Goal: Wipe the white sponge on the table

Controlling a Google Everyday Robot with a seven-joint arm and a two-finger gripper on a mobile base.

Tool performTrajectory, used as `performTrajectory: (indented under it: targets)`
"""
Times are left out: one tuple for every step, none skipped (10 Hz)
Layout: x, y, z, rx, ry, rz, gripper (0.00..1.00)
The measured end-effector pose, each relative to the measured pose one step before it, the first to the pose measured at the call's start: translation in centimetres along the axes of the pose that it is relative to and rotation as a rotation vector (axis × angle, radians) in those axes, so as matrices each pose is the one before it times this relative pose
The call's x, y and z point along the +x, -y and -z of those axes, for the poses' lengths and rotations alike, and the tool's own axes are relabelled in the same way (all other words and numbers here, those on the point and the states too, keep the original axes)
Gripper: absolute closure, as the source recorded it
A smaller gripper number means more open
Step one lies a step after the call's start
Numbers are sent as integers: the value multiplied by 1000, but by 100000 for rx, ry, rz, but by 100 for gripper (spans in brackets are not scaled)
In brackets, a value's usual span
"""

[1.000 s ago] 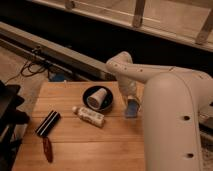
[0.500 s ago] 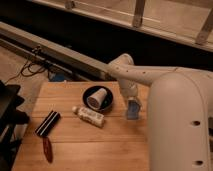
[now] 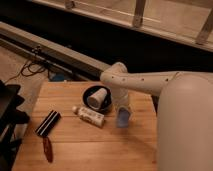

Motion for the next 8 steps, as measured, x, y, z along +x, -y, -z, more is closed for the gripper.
performTrajectory:
  targets:
    - [756, 193, -1147, -440, -1403, 502, 100]
    - [632, -99, -1275, -1629, -2998, -554, 100]
    - [552, 680, -973, -1130, -3240, -3359, 100]
    - [289, 1800, -655, -112, -2061, -6831, 100]
    - [151, 1574, -109, -163, -1400, -6197, 100]
    - [-185, 2718, 249, 149, -2388, -11190, 96]
    - [-592, 2294, 175, 268, -2107, -11069, 89]
    - [-1011, 1817, 108, 134, -100, -10105, 88]
